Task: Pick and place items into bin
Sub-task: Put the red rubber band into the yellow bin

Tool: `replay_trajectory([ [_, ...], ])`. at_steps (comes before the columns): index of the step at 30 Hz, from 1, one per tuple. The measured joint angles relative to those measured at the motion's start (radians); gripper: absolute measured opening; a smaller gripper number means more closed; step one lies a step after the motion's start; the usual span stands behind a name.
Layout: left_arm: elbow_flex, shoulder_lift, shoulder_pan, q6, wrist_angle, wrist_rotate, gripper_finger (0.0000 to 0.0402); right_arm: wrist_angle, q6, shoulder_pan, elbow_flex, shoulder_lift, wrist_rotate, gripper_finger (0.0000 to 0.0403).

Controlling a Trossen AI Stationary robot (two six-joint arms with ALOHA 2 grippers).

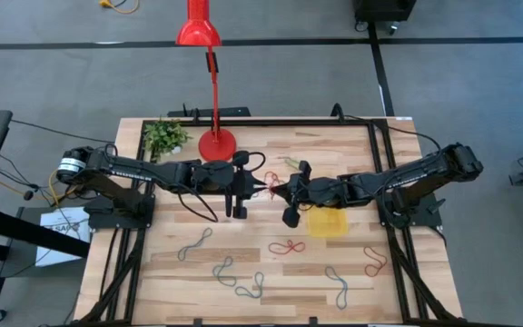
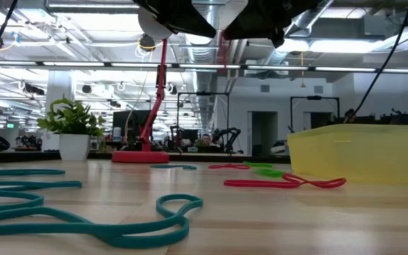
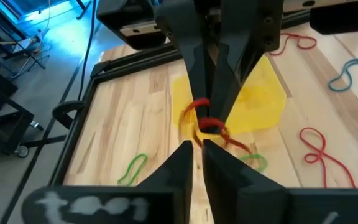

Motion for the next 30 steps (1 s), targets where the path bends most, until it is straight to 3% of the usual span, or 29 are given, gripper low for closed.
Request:
replay_trajectory([
  [6,0.0,0.0,0.0,-0.021,-0.03,0.0,0.0054,-0.053,0.013,-0.006,0.0,0.0,0.048,0.0003],
  [10,0.0,0.0,0.0,-0.024,-0.048,0.0,0.0057,-0.158,0.108,-0.03,0.0,0.0,0.1,0.0003],
  [14,-0.014,0.0,0.0,-0.025,-0.044,0.0,0.0057,-0.336,0.252,-0.078,0.0,0.0,0.153,0.0002],
  [23,-0.071,0.0,0.005,-0.025,-0.045,-0.022,0.0057,-0.851,0.72,-0.164,0.0,0.0,0.121,0.0001],
  [26,-0.075,0.0,0.006,-0.025,-0.045,-0.077,0.0057,-0.993,0.866,-0.139,0.006,0.0,0.049,0.0001],
  [30,-0.075,0.0,0.007,-0.025,-0.042,-0.119,0.0057,-1.088,0.948,-0.054,0.043,0.0,0.085,0.0001],
])
